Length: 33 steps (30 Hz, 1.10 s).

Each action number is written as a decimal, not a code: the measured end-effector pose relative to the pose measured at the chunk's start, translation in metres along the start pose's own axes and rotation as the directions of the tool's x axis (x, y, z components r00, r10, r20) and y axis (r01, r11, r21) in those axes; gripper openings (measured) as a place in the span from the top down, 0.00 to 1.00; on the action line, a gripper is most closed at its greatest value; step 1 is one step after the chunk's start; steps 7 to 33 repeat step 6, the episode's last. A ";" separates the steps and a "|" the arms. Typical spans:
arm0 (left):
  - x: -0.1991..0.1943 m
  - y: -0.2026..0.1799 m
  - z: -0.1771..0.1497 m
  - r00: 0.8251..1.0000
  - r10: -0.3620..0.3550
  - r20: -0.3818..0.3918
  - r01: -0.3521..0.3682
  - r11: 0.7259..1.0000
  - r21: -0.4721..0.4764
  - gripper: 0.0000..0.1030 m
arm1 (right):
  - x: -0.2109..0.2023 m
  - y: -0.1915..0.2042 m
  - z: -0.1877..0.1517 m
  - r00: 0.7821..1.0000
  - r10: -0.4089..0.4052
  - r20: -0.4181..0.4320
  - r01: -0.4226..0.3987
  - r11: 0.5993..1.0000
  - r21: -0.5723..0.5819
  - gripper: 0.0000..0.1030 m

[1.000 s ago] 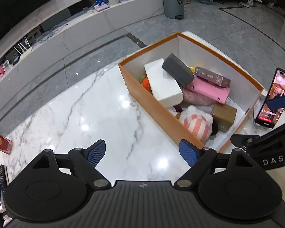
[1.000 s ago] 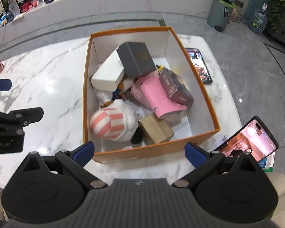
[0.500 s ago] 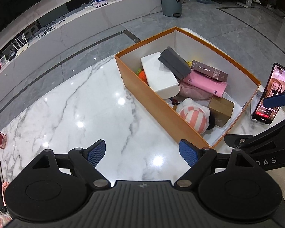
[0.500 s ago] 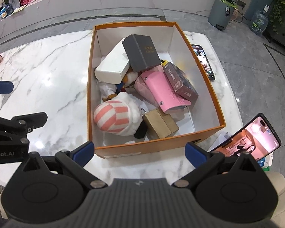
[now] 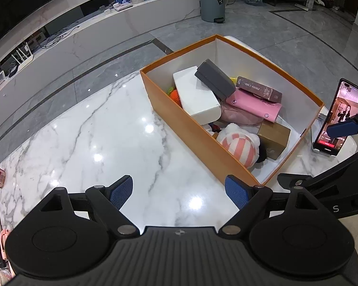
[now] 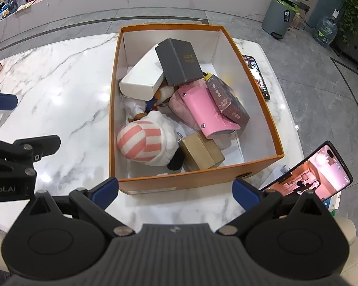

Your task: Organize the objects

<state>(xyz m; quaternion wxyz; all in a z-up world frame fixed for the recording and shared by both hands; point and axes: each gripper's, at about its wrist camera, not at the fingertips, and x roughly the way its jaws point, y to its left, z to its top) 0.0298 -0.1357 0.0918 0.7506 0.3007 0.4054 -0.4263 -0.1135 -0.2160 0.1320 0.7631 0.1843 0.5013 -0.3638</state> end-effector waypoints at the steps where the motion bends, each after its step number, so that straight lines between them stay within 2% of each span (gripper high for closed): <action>1: 0.000 0.000 0.000 1.000 -0.001 0.001 0.001 1.000 0.001 0.03 | 0.000 0.000 0.000 1.000 -0.001 0.000 0.001 1.000 -0.001 0.02; 33: 0.001 -0.001 -0.001 1.000 0.001 -0.002 -0.001 1.000 0.001 0.03 | 0.002 0.003 -0.002 1.000 -0.003 -0.005 0.003 1.000 -0.004 0.02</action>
